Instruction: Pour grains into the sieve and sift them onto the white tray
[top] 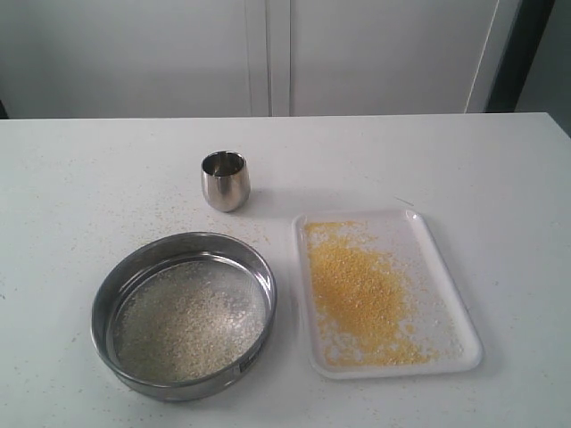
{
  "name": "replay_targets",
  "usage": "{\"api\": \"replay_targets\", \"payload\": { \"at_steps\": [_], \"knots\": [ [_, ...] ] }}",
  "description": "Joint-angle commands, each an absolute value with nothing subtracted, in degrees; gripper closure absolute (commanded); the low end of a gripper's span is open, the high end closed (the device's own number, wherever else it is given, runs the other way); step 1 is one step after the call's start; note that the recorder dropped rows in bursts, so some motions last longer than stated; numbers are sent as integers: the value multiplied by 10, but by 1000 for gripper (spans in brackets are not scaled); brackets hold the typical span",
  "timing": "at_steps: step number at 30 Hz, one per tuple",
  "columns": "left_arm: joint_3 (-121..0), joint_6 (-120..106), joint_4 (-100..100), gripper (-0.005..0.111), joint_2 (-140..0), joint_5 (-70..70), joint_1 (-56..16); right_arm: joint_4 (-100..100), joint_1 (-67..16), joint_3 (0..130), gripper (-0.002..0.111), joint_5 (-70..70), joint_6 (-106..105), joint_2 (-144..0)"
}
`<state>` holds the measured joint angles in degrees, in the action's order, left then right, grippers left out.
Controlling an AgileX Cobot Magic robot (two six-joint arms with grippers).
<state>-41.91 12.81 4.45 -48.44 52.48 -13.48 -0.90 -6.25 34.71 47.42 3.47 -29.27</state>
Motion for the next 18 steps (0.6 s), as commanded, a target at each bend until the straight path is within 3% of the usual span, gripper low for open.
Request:
{"api": "replay_targets", "payload": {
  "at_steps": [1, 18],
  "knots": [
    [-418, 127, 45, 107, -480, 532, -133, -13, -56, 346, 108, 470, 28, -249],
    [-418, 127, 45, 107, -480, 532, -133, -13, -56, 344, 108, 470, 28, -81]
  ]
}}
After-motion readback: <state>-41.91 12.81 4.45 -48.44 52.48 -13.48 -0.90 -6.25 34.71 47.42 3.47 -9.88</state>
